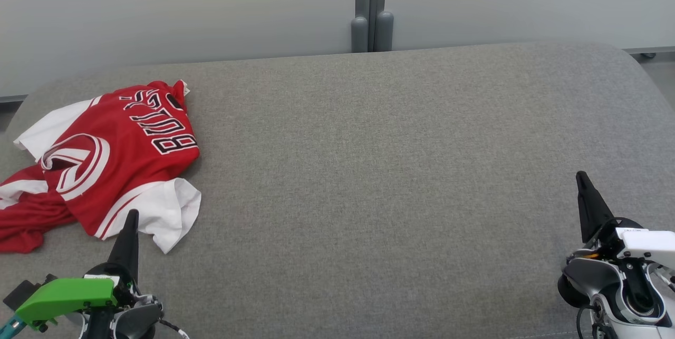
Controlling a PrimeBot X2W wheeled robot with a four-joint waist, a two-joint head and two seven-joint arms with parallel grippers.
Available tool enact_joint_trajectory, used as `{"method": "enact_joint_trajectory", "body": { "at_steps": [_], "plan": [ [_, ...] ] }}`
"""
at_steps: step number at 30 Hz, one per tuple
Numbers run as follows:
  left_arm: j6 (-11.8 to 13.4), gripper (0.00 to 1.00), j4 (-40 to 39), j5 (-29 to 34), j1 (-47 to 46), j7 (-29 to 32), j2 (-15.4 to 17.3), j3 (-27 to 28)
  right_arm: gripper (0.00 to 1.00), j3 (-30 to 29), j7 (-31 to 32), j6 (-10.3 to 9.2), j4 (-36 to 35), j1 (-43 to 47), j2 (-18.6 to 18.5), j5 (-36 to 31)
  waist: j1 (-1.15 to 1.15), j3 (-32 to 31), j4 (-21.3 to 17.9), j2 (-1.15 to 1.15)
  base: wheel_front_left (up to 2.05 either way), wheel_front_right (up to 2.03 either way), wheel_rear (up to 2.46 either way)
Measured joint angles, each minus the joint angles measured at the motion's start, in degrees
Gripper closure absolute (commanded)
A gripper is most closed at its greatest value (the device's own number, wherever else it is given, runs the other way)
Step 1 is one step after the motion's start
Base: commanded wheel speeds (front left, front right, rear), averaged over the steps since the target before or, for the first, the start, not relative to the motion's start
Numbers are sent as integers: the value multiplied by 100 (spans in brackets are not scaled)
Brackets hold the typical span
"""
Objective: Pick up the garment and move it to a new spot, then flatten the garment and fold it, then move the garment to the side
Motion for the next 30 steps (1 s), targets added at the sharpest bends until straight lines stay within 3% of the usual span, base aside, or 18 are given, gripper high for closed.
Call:
{"method": "enact_joint_trajectory", "body": {
  "at_steps": [6, 7, 8, 9, 10, 11, 30],
  "plan": [
    [0, 100, 0, 0, 0, 0, 0, 2, 100, -3, 0, 0, 0, 0, 1, 0, 0, 0, 0, 0, 0, 0, 0],
    [2, 0, 32, -9, 10, -5, -7, -1, 0, 1, -1, -8, 24, 13, 10, 1, 0, 0, 0, 0, 0, 0, 0],
    [9, 100, 85, -10, 47, -8, -22, -7, 100, 7, -1, -24, 85, 48, 31, 1, 0, 0, 0, 0, 0, 0, 0],
    [9, 0, 138, -10, 104, -8, -45, -12, 0, 14, -1, -30, 147, 107, 55, 1, 0, 0, 0, 0, 0, 0, 0],
    [10, 100, 213, -10, 164, -8, -66, -14, 100, 20, -1, -32, 213, 175, 89, 1, 0, 0, 0, 0, 0, 0, 0],
    [10, 0, 263, -11, 228, -8, -88, -18, 0, 23, -1, -33, 265, 247, 118, 1, 0, 0, 0, 0, 0, 0, 0],
    [10, 0, 29, 222, 298, -230, -133, -141, 0, 204, -188, -32, -90, 329, 168, -143, 0, -1, 16, 0, 0, 0, 0]
  ]
}}
